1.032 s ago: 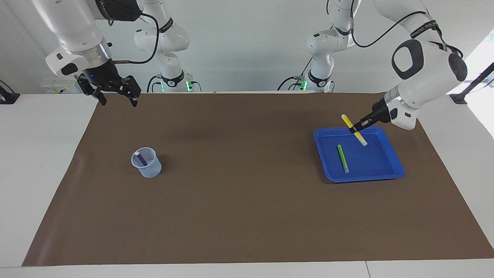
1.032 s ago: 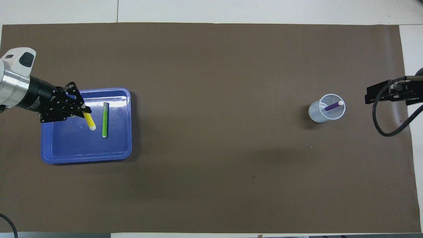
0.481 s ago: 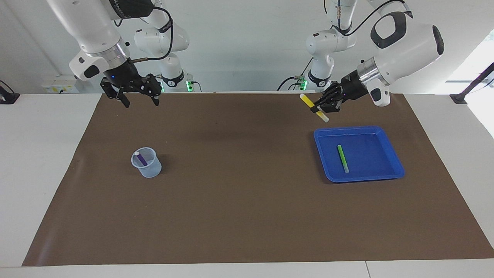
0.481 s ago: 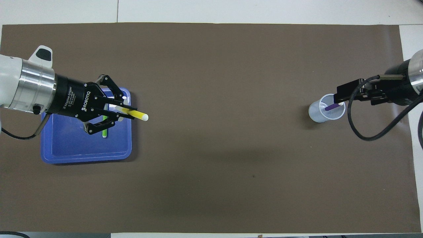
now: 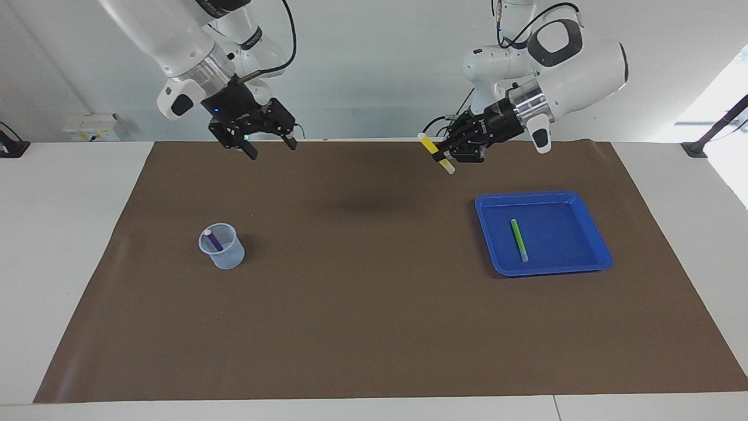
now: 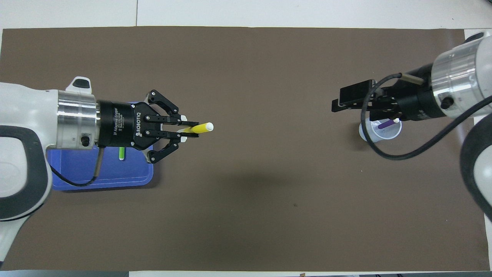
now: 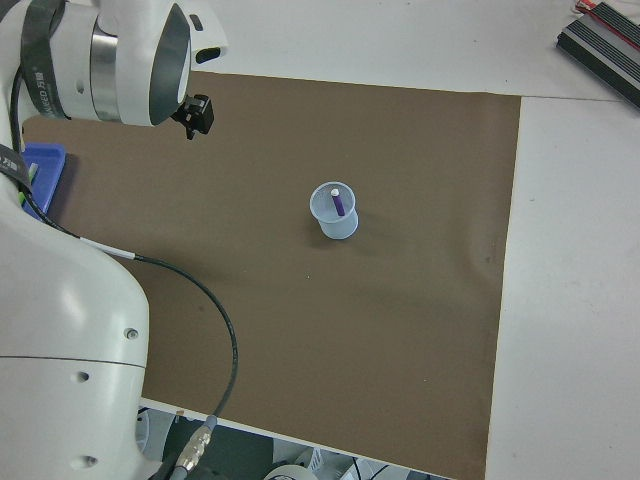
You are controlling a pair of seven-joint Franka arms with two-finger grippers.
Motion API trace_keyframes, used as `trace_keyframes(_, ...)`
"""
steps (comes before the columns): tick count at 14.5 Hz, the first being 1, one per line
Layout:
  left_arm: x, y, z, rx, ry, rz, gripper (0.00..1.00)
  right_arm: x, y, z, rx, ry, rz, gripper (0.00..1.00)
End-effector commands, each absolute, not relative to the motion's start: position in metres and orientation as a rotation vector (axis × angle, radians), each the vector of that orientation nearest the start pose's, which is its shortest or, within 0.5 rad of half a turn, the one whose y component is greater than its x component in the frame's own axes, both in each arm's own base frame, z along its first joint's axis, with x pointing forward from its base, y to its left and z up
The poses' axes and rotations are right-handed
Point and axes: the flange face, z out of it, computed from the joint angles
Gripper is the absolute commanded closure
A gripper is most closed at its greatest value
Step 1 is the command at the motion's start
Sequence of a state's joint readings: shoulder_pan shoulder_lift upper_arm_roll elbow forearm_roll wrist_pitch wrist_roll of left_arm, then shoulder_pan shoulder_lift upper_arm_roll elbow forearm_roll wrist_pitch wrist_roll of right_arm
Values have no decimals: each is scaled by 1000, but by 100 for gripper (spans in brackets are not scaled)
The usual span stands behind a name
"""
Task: Transfer and insert pens with both arms
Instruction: 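Lift the yellow pen with the left gripper while the right gripper approaches, then grasp the yellow pen tip with the right gripper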
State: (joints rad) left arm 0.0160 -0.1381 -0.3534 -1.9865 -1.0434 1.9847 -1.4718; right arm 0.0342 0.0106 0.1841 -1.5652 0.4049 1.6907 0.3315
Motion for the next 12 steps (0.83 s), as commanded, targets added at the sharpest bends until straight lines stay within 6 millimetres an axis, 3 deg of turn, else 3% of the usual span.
trace_keyframes(1,456,-266,550,1555,1723,-805,100,538,213,629,-2680,218,-2,0)
trace_keyframes(5,435,-295,538,1402,1813,-771,100,532,270,617,-2651,201,-5,0)
trace_keyframes(12,436,-290,537,1298,1844,-788,100,523,300,614,-2651,117,-32,1)
